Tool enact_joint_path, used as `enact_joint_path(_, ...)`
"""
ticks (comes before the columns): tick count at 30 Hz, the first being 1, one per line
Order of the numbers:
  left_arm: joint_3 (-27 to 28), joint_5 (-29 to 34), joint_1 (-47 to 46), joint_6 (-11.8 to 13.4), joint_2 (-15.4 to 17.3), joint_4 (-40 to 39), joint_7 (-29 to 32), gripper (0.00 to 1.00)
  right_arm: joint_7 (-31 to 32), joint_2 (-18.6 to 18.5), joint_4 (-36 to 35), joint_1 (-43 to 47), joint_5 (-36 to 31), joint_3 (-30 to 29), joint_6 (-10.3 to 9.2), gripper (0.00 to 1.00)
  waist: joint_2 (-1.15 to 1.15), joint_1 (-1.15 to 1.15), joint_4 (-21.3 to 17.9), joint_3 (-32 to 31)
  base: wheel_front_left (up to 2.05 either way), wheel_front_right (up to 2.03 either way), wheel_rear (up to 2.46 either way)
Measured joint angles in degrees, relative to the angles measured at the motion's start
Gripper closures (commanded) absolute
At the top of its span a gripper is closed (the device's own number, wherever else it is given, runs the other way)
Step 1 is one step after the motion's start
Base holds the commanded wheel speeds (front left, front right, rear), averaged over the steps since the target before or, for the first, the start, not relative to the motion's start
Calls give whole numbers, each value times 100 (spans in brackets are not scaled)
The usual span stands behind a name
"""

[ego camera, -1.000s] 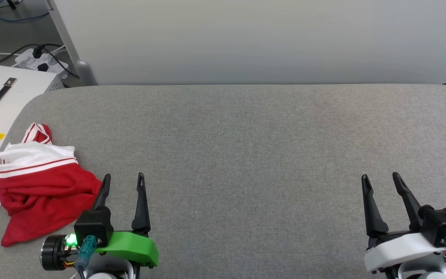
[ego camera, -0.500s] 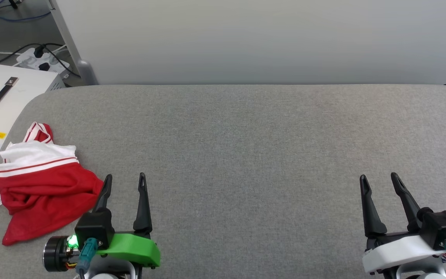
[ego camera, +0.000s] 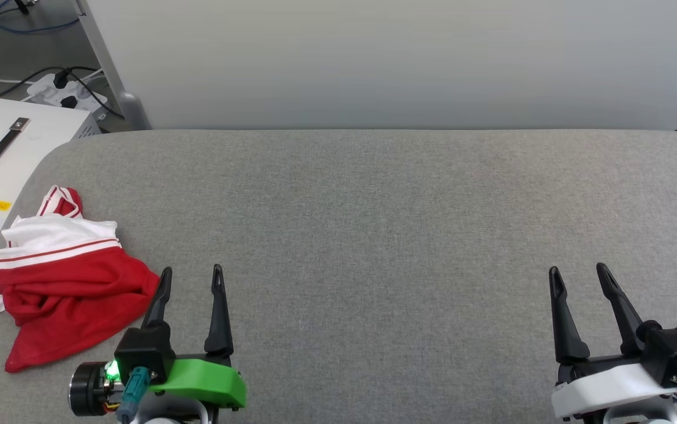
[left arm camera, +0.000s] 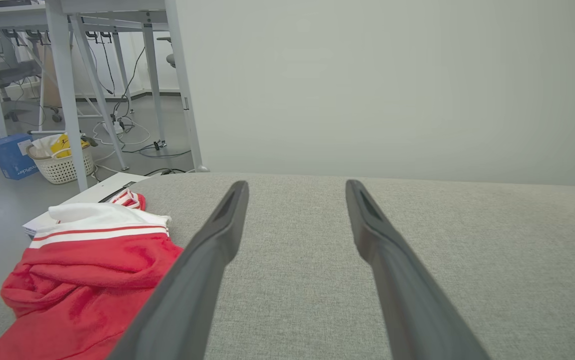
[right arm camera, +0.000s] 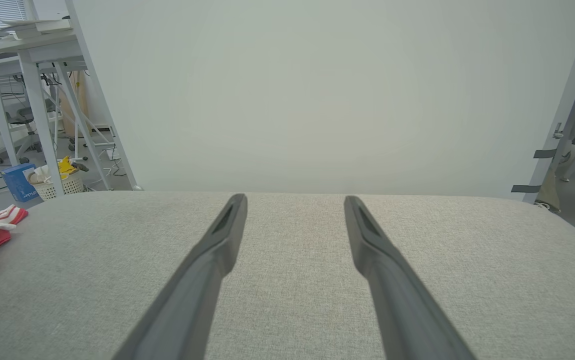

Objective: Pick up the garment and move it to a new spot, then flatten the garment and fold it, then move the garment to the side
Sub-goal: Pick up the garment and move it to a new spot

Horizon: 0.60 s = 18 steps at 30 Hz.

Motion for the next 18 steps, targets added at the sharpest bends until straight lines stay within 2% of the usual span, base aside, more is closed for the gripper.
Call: enact_joint_path(18,-81,-62,65,51,0,44,-105,0,-92,-1,-27,64,0,12,0,0,0,0,113,14,0,0,0)
